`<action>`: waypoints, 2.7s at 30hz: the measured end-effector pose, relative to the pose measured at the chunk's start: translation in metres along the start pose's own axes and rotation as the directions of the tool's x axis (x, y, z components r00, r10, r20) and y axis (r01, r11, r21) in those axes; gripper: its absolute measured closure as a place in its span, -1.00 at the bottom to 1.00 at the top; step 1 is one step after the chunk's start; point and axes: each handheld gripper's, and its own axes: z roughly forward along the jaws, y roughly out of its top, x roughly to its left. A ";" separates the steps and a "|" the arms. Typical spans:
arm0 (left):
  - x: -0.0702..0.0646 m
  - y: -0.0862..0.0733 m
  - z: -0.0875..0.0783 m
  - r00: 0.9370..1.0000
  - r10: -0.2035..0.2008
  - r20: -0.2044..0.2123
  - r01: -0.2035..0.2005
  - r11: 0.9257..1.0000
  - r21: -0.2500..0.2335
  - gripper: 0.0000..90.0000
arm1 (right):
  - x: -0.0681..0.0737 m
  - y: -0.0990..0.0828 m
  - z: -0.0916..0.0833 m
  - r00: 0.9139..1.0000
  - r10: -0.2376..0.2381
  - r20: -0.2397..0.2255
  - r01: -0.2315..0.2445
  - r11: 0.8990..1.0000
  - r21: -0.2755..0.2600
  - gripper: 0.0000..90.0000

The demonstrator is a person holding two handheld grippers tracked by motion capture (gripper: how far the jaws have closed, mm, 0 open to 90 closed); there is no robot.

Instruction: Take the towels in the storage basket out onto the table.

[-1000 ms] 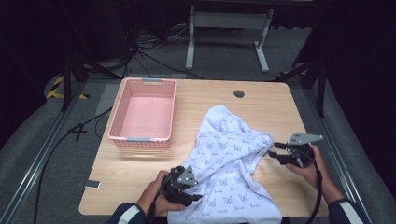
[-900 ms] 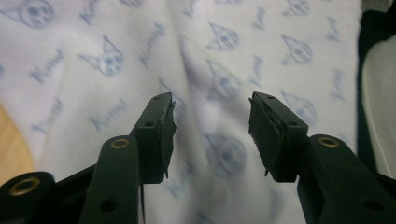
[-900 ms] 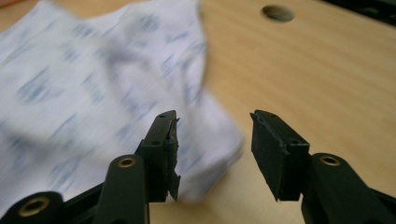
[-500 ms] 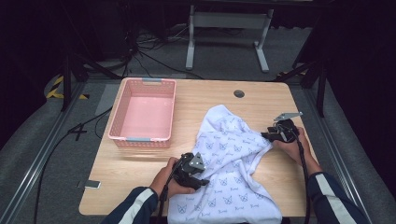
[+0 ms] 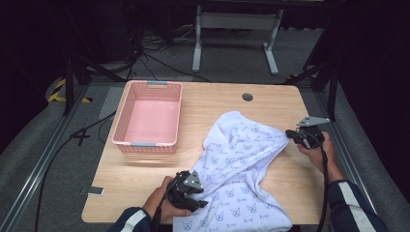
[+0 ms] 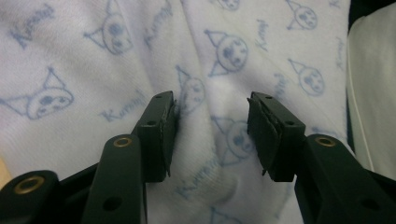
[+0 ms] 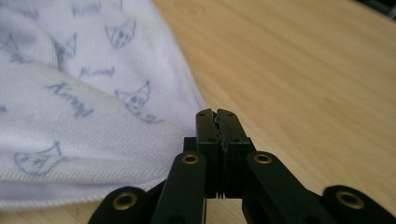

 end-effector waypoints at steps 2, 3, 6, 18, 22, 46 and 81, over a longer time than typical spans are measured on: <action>-0.004 -0.001 0.000 1.000 -0.010 0.009 0.010 1.000 -0.002 0.14 | -0.001 0.001 -0.006 1.000 0.012 0.010 -0.012 1.000 -0.028 0.97; -0.007 -0.002 0.000 1.000 -0.012 0.025 0.012 1.000 0.009 0.14 | -0.001 0.001 -0.012 1.000 0.027 0.006 -0.027 0.998 -0.057 0.97; -0.016 0.001 0.002 0.994 0.009 0.105 -0.012 1.000 0.027 0.10 | 0.006 0.002 -0.023 0.998 0.017 -0.064 -0.023 0.996 -0.088 0.97; -0.008 0.030 -0.005 0.999 0.050 -0.017 -0.051 0.994 -0.097 -0.05 | 0.128 0.006 -0.044 0.834 -0.326 -0.446 0.262 0.944 -0.200 0.97; 0.009 0.041 0.003 0.995 0.040 -0.093 -0.050 0.993 -0.103 -0.05 | 0.159 -0.003 -0.039 0.764 -0.392 -0.513 0.372 0.917 -0.146 0.95; 0.005 0.028 0.028 0.998 0.036 -0.053 -0.039 0.997 -0.066 0.08 | 0.094 0.102 0.093 0.959 -0.081 -0.270 0.103 0.992 0.068 -0.26; -0.025 0.028 0.027 0.984 0.117 0.137 -0.114 0.993 -0.025 0.11 | -0.078 -0.009 0.019 0.965 0.193 0.178 -0.216 0.969 0.121 0.59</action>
